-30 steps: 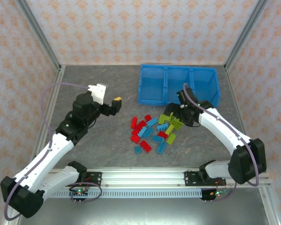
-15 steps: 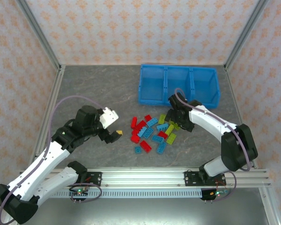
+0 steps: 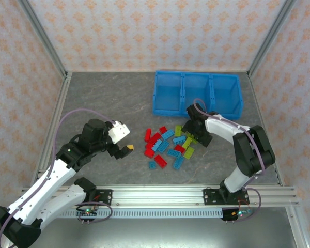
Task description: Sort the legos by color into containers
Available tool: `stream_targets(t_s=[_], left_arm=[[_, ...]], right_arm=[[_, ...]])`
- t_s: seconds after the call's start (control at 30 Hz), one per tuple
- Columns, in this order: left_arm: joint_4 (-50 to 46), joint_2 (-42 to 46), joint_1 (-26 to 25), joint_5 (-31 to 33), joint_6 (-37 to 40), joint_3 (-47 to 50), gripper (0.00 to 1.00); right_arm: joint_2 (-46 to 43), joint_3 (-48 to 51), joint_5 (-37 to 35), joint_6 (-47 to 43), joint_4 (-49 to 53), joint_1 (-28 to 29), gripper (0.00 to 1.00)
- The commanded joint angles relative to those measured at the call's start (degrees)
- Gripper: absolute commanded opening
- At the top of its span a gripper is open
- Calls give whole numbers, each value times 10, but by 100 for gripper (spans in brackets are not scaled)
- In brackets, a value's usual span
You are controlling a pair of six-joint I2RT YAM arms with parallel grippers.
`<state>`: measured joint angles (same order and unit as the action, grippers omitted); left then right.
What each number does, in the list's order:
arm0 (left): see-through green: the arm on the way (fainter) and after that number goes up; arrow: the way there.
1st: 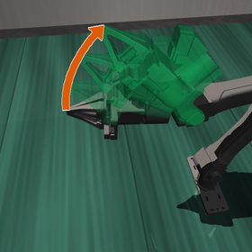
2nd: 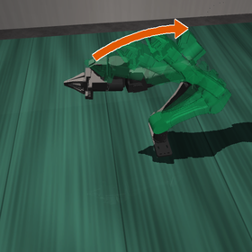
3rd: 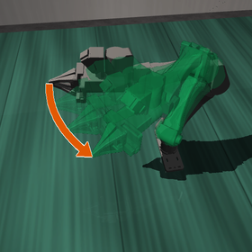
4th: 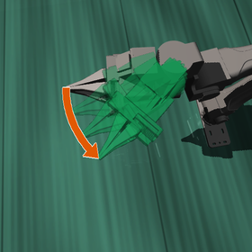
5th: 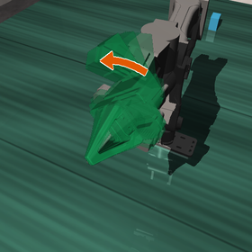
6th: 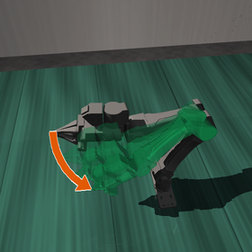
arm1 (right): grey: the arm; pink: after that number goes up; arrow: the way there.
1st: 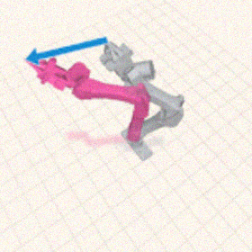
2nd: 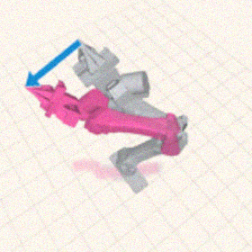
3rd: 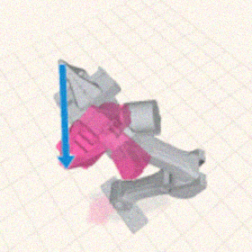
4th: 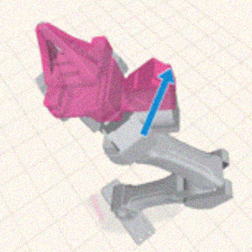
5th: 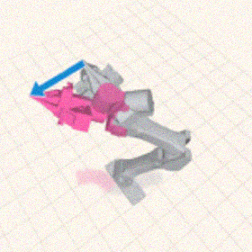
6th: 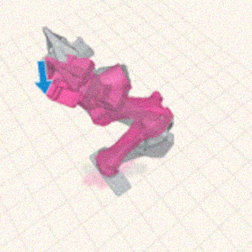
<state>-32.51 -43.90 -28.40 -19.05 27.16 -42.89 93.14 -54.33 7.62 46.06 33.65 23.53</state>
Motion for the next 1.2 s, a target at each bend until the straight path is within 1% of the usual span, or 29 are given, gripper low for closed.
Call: stream_targets(t_s=[0.0, 0.1, 0.17, 0.43, 0.57, 0.7, 0.8, 0.97, 1.07, 1.17], left_arm=[[11, 2, -1, 11, 12, -1, 100], [12, 1, 0, 12, 12, 0, 100], [12, 0, 0, 12, 12, -1, 100], [11, -6, 0, 14, 12, -2, 100], [11, -6, 0, 16, 12, -1, 100], [13, -9, 0, 16, 11, -2, 100], [12, -13, 0, 15, 11, -4, 100], [12, -16, 0, 18, 9, -5, 100], [12, -15, 0, 18, 9, -5, 100], [10, -13, 0, 23, 8, -5, 100]], right_arm=[[11, 28, -8, 20, -4, -1, 93], [3, 45, -18, 29, -5, -1, 78], [-10, 57, -26, 37, -4, -2, 72], [-65, 77, -39, 44, 17, -4, 68], [-129, 73, -66, 49, 38, -14, 68], [-199, 48, -106, 44, 62, -45, 67], [-222, 19, -104, 30, 59, -81, 67], [-196, -64, -93, -8, 43, -156, 67], [-140, -135, -93, -34, 34, -199, 67], [-59, -200, -69, -44, 22, -235, 67]])
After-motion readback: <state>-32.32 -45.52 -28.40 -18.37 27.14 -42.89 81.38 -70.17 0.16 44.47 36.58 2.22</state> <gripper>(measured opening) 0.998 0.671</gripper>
